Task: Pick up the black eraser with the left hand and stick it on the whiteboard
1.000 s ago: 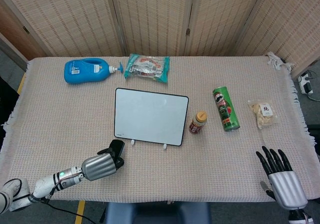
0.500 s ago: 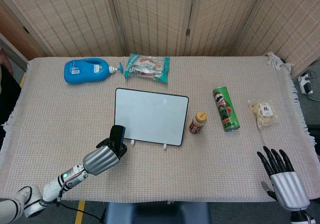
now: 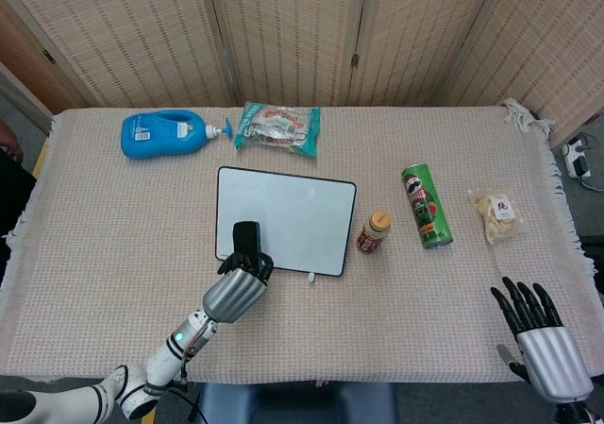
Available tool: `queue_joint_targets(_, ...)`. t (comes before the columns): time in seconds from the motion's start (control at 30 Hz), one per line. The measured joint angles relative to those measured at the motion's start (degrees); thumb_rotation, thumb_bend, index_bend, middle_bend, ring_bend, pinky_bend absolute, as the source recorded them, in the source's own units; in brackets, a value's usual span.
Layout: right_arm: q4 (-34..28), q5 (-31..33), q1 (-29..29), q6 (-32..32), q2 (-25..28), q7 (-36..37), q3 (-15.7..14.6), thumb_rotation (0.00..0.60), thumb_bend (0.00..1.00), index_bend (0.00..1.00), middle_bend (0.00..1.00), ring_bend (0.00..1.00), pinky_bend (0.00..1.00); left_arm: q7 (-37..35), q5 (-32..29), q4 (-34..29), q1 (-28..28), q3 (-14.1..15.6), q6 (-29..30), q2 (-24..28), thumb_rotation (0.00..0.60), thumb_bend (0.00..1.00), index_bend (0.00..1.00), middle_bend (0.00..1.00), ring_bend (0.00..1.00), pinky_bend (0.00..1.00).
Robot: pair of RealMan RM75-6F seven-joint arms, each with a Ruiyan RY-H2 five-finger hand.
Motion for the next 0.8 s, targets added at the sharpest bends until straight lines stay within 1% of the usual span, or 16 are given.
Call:
queue_joint_targets(0.2,0.15,-0.58,-0.22,0.71,0.59,1.28,-0.18,0.6,0.29,0.0,0.0,0.03,0.0,7.64,-2.0,3.76,-1.16,-2.6,-1.03,-6.36,0.6,0.19,0.63,1.0,0.85,0.88)
queue_joint_targets(0.3,0.31,-1.07,-0.34,1.03,0.72,1.61,-0.33,0.6,0.29,0.0,0.0,0.03,0.0,9.55,-3.19,5.79,-2.1,-3.48,-2.17,-8.66,0.6,0.19,0.63,1.0,0.85,0.88)
queue_joint_targets(0.6,0.33,-1.03,-0.27,0.71,0.79,1.68,-0.22,0.6,0.29,0.0,0.0,0.03,0.0,11.84,-6.87,12.26,-3.81,-5.82,-2.87,-14.14,0.6,0.19,0.63,1.0,0.85,0.88)
queue_joint_targets(0.8,0.3,-1.29,-0.38,0.89,0.83,1.7,-0.28,0.6,0.29,0.0,0.0,0.03,0.0,12.14,-7.8,14.97,-4.76,-5.74,-2.62,-15.75,0.6,0.19,0.63,1.0,0.85,0.88)
